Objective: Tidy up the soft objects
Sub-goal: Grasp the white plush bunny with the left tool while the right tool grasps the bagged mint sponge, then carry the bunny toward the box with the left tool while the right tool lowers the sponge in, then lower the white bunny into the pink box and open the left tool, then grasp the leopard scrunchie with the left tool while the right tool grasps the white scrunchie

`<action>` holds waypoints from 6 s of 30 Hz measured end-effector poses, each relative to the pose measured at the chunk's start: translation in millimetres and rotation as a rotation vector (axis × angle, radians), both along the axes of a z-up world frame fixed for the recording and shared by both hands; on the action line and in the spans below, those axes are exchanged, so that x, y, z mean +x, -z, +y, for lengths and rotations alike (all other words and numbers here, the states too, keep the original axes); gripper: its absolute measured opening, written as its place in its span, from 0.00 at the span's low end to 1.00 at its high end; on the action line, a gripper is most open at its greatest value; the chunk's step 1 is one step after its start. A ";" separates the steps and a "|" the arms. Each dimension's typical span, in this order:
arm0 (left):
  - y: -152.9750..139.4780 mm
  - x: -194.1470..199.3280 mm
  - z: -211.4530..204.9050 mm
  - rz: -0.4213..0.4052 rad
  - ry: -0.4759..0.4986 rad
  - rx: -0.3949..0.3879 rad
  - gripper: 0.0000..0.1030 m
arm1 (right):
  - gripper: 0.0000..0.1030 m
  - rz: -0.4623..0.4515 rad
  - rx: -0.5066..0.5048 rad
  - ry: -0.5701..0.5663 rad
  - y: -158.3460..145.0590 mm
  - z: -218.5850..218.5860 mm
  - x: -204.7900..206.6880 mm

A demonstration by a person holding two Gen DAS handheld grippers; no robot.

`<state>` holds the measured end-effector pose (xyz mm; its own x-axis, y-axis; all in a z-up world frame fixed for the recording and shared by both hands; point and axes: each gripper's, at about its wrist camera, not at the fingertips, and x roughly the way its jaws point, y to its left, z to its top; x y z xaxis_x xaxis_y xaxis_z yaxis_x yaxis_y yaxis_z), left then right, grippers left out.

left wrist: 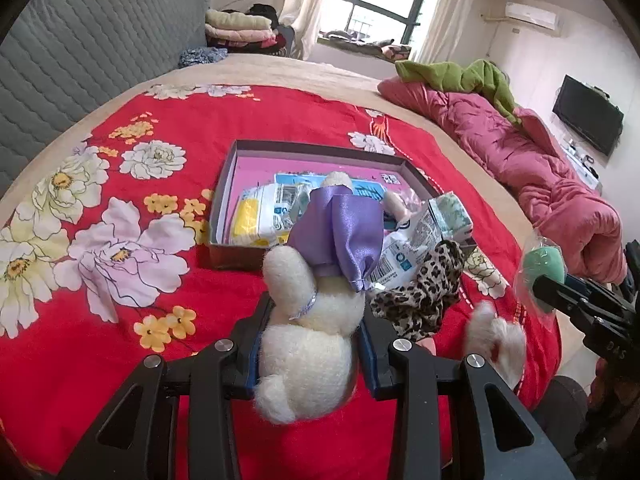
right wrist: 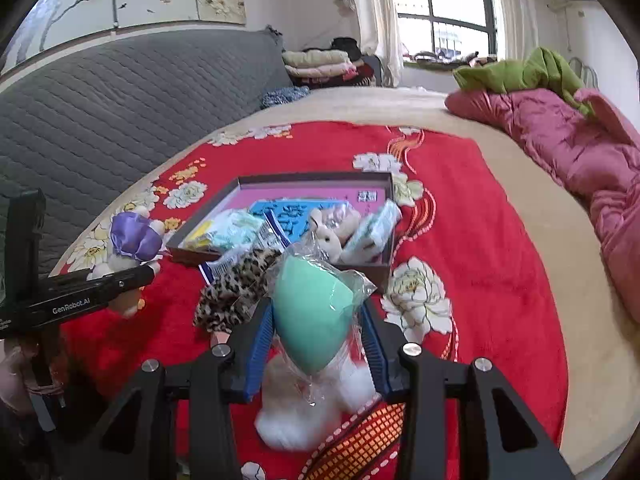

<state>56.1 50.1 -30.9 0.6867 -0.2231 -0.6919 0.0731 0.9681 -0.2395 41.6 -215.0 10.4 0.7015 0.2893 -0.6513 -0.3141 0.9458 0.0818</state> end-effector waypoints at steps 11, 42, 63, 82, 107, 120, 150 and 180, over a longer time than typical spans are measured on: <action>-8.7 3.3 6.1 -0.030 -0.027 -0.010 0.37 | 0.42 -0.049 0.021 0.029 -10.0 -5.2 4.3; -6.2 82.4 27.5 -0.028 -0.151 -0.078 0.37 | 0.42 -0.099 0.056 0.083 -14.9 -1.2 53.7; 29.6 123.2 30.6 0.036 -0.140 -0.119 0.37 | 0.42 -0.094 0.011 0.116 -6.7 9.5 85.0; 42.5 129.1 40.0 0.074 -0.115 -0.152 0.37 | 0.42 0.043 -0.206 0.132 42.0 46.8 132.4; 33.5 124.8 45.8 0.047 -0.127 -0.164 0.39 | 0.52 -0.019 -0.169 0.135 21.0 35.0 107.0; 16.9 110.9 53.7 0.011 -0.140 -0.170 0.42 | 0.56 0.031 -0.227 0.174 38.5 32.5 116.4; 23.5 74.6 38.0 0.022 -0.115 -0.135 0.42 | 0.56 -0.016 -0.092 0.189 7.6 10.3 99.9; -19.0 57.3 27.3 -0.058 -0.088 -0.104 0.58 | 0.68 -0.062 -0.038 0.188 -25.7 -1.5 78.0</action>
